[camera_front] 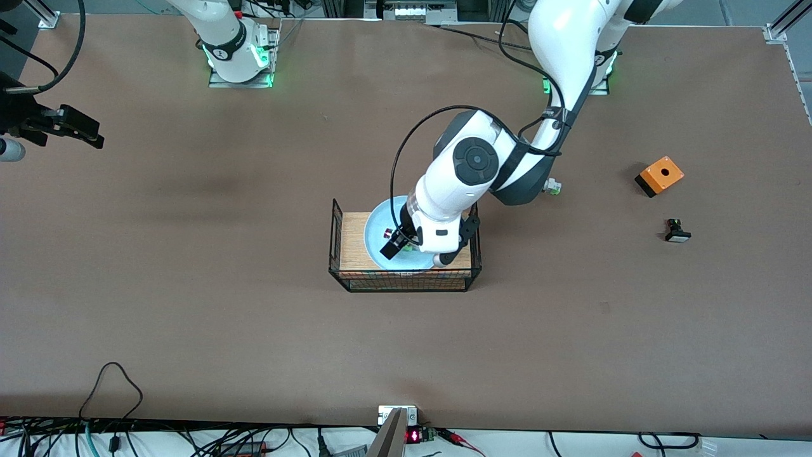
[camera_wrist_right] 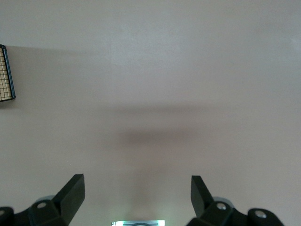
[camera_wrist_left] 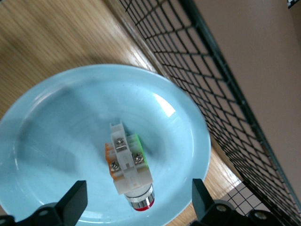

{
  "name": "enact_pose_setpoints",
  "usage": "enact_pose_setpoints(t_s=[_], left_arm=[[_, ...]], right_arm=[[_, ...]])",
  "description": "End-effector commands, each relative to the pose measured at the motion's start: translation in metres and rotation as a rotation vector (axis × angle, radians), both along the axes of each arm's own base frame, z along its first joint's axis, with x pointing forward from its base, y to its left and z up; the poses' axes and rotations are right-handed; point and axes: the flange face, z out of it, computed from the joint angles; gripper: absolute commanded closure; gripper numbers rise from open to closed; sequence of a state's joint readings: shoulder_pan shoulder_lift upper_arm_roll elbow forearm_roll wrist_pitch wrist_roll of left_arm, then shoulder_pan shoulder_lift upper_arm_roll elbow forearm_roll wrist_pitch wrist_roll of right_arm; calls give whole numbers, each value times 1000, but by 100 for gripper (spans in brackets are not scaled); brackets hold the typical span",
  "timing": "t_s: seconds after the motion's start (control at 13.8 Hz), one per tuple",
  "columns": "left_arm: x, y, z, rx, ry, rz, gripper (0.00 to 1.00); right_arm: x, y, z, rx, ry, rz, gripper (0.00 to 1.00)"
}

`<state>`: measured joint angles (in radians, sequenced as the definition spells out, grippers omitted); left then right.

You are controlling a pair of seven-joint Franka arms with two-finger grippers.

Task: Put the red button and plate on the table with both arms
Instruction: 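Lower the left gripper and close it on the red button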

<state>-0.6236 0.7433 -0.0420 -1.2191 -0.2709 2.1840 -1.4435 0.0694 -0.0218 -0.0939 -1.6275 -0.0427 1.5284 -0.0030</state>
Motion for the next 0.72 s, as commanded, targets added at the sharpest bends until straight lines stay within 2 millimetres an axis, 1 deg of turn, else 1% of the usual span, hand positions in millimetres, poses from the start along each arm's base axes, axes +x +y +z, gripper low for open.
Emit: enact_pose_setpoints(t_s=[0.0,0.14,0.29,0.51,0.65], left_arm=[[-9,-10,-4,75,-33,36,12],[-9,-11,-10,91,-30,56,44],[-8,-9,-13,95,-27,58,60],[-8,-9,-13,99,-25,55,68],[-9,-6,-6,106,-15,55,69]], right_arm=[[0,-1,4,15,-4,1,0],[0,-1,4,15,-5,1,0],[0,-1,4,15,-5,1,0],[-1,-1,3,19,2,1,0],[0,-2,4,18,-5,-4,0]])
